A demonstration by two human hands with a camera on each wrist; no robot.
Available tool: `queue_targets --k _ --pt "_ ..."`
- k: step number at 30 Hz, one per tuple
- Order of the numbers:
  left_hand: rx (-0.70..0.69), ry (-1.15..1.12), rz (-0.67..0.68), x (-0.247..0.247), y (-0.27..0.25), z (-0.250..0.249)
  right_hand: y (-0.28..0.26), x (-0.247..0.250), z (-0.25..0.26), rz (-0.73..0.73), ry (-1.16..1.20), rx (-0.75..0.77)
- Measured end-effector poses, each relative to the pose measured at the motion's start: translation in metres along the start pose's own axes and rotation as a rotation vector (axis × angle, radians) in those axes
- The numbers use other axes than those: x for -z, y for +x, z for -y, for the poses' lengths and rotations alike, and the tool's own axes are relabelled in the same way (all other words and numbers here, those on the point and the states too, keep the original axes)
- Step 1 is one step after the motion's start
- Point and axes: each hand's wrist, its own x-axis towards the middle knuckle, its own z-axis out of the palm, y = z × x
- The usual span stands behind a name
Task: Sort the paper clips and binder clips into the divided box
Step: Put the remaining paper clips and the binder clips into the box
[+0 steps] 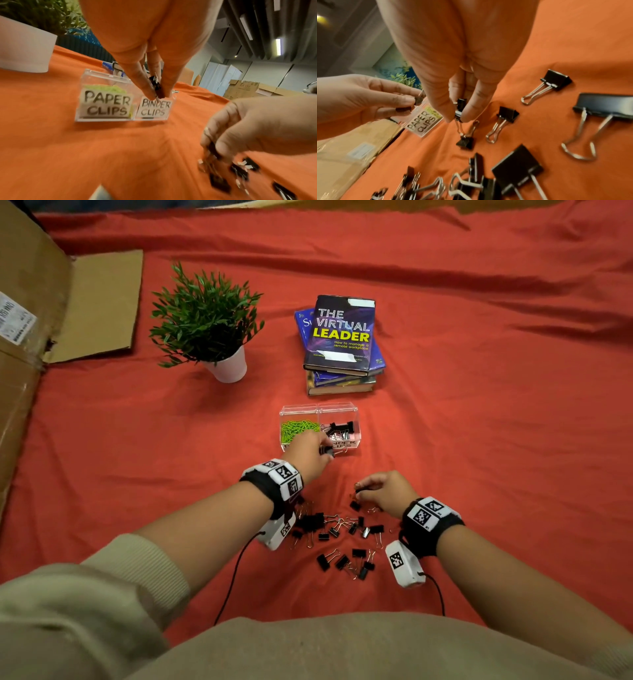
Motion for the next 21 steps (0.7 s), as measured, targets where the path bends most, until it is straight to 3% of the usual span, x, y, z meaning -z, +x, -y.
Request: queue_targets --k 3,8,14,21 --pt "-0.033 0.028 -0.024 0.011 0.024 -0.017 -0.001 0.012 0.007 -0.018 0.133 -0.018" --pt "-0.085 0.144 -0.022 0.014 0.054 -0.03 0.018 0.034 0.037 -0.11 0.31 0.09" --pt "-0.117 0.2 0.038 0.002 0.065 -0.025 0.048 0.039 0.08 -0.226 0.13 0.185" --pt "-0.191 0.137 -0.073 0.004 0.03 0.002 0.054 0.025 0.097 -0.277 -0.234 0.261"
